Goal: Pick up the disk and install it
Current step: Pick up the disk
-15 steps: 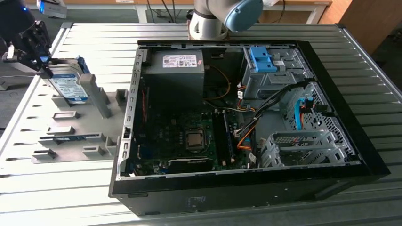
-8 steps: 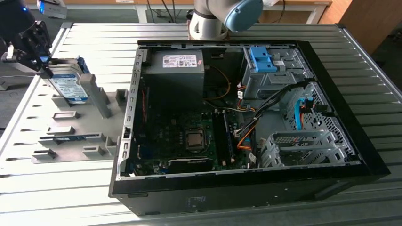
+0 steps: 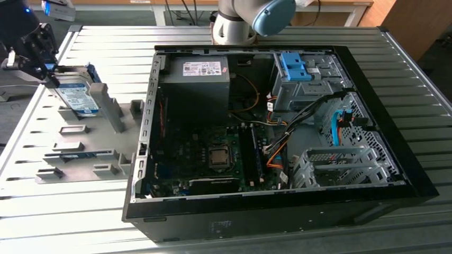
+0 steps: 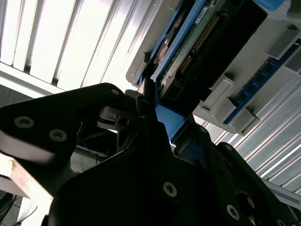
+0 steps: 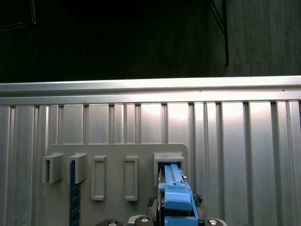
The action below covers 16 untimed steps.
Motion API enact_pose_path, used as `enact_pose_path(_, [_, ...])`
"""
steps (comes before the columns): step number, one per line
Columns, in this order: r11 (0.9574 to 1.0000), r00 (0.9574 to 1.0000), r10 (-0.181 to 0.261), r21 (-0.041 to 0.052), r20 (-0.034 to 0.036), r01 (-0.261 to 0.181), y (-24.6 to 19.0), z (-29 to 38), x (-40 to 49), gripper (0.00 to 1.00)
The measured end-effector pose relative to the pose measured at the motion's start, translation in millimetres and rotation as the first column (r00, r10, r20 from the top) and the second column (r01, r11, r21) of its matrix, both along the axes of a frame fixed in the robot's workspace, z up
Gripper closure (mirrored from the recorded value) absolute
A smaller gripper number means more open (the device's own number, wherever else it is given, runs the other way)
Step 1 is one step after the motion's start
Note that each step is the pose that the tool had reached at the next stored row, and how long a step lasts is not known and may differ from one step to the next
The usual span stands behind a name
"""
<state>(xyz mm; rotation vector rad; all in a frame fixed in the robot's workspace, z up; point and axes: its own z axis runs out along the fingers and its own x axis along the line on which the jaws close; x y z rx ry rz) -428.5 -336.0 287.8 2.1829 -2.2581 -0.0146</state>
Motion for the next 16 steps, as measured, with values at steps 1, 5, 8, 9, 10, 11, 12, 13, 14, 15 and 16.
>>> enact_pose_path(1, [1.0, 1.0, 0.0, 0.0, 0.0001, 0.0, 0.0, 0.1, 0.0, 0.63])
enact_pose_path(5, [1.0, 1.0, 0.0, 0.0, 0.0, 0.0, 0.0, 1.8, 0.0, 0.63])
enact_pose_path(8, [1.0, 1.0, 0.0, 0.0, -0.0001, 0.0, 0.0, 4.0, 0.0, 0.63])
enact_pose_path(9, [1.0, 1.0, 0.0, 0.0, -0.0001, 0.0, 0.0, 4.8, 0.0, 0.63])
enact_pose_path(10, [1.0, 1.0, 0.0, 0.0, 0.0, 0.0, 0.0, 5.5, 0.0, 0.63])
enact_pose_path(11, [1.0, 1.0, 0.0, 0.0, -0.0001, 0.0, 0.0, 6.4, 0.0, 0.63])
enact_pose_path(12, [1.0, 1.0, 0.0, 0.0, 0.0, 0.0, 0.0, 7.2, 0.0, 0.63])
enact_pose_path(13, [1.0, 1.0, 0.0, 0.0, 0.0, 0.0, 0.0, 8.2, 0.0, 0.63])
enact_pose_path(14, [1.0, 1.0, 0.0, 0.0, -0.0001, 0.0, 0.0, 9.2, 0.0, 0.63])
enact_pose_path(15, [1.0, 1.0, 0.0, 0.0, 0.0, 0.0, 0.0, 10.0, 0.0, 0.63])
enact_pose_path(16, [1.0, 1.0, 0.0, 0.0, 0.0, 0.0, 0.0, 10.8, 0.0, 0.63])
